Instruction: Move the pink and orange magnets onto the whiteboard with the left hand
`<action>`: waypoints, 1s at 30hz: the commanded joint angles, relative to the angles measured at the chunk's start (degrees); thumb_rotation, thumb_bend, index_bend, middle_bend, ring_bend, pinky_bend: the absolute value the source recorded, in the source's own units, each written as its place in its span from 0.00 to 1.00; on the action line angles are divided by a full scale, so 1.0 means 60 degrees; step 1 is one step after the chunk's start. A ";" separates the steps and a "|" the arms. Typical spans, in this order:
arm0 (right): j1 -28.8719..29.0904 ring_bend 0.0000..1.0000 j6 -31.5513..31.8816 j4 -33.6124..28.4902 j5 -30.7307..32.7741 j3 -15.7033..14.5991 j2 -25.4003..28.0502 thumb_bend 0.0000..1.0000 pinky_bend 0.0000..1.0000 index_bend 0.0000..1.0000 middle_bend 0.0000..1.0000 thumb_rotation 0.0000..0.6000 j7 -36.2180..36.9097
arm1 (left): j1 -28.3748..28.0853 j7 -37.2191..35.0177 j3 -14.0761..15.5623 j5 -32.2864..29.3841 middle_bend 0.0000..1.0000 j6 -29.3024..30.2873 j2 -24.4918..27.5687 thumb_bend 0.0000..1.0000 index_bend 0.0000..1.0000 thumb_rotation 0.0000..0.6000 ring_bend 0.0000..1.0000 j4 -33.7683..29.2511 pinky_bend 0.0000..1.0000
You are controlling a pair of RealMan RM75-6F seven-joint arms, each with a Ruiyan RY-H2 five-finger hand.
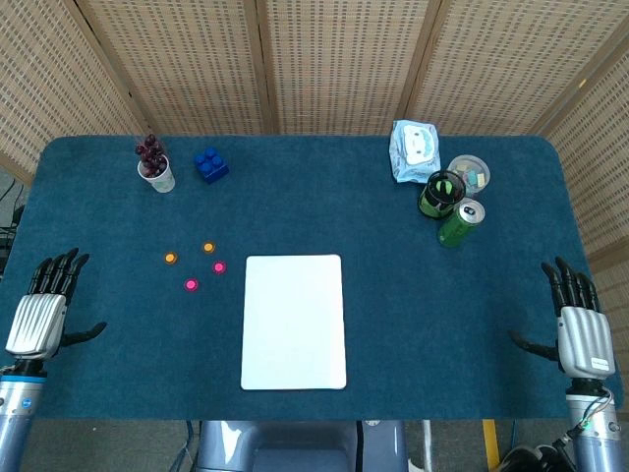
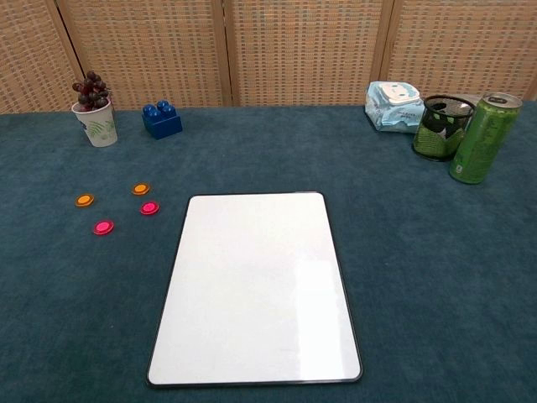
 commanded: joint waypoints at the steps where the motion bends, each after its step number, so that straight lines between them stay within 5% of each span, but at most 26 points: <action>1: -0.0003 0.00 -0.0029 -0.0026 0.0011 -0.0003 0.0025 0.03 0.00 0.00 0.00 1.00 0.0036 | 0.0019 0.0038 -0.0040 0.0028 0.00 -0.0057 -0.0016 0.00 0.00 1.00 0.00 0.0002 0.00; 10: -0.0013 0.00 -0.0117 -0.0098 0.0079 0.0000 0.0067 0.02 0.00 0.00 0.00 1.00 0.0139 | -0.0324 -0.0081 -0.0332 0.0074 0.00 -0.0675 -0.0184 0.04 0.00 1.00 0.00 -0.0081 0.00; 18: 0.0006 0.00 -0.0263 -0.0208 0.0227 0.0017 0.0131 0.02 0.00 0.00 0.00 1.00 0.0096 | -0.1762 0.1431 -0.1182 -0.1316 0.00 -0.3065 -0.1152 0.30 0.31 1.00 0.00 0.0450 0.00; 30: 0.0031 0.00 -0.0459 -0.0283 0.0296 -0.0003 0.0242 0.03 0.00 0.00 0.00 1.00 0.0218 | -0.2635 0.3183 -0.1583 -0.2866 0.00 -0.4264 -0.2261 0.29 0.40 1.00 0.00 0.1046 0.00</action>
